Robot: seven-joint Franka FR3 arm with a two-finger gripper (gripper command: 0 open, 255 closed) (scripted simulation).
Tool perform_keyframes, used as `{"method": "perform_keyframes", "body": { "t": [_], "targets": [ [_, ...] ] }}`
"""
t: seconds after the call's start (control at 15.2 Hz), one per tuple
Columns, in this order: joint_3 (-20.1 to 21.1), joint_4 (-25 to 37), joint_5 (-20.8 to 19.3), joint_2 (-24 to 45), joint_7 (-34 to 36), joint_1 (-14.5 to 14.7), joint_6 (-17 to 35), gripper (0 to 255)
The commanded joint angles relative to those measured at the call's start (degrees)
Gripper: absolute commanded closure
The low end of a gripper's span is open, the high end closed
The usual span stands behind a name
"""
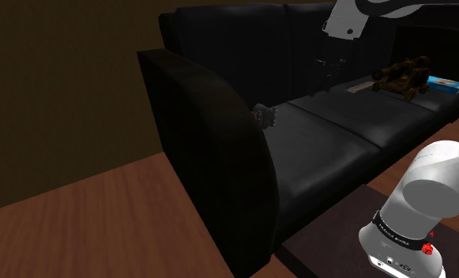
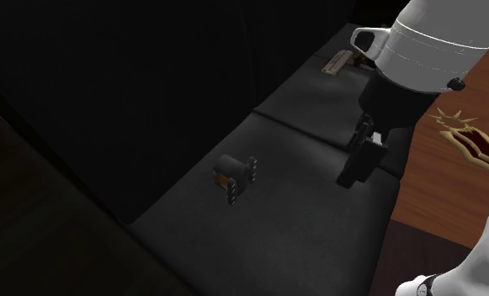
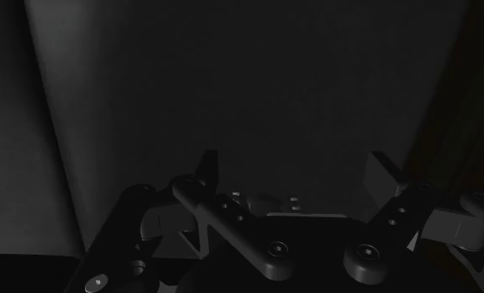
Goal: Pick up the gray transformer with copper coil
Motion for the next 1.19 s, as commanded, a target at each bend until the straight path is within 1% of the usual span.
{"method": "perform_keyframes", "body": {
  "t": [0.0,0.26,0.53,0.86,1.12],
  "targets": [
    [0.00,0.00,0.00,0.00,0.00,0.00,0.00,0],
    [-0.73,0.99,0.68,7.30,-1.16,0.34,6.88,0],
    [-1.48,3.29,1.67,15.16,-2.46,0.78,12.98,0],
    [-2.39,7.98,3.42,25.49,-4.32,1.39,19.23,0],
    [-2.99,13.15,5.26,34.00,-5.98,1.78,22.98,0]
  ]
}}
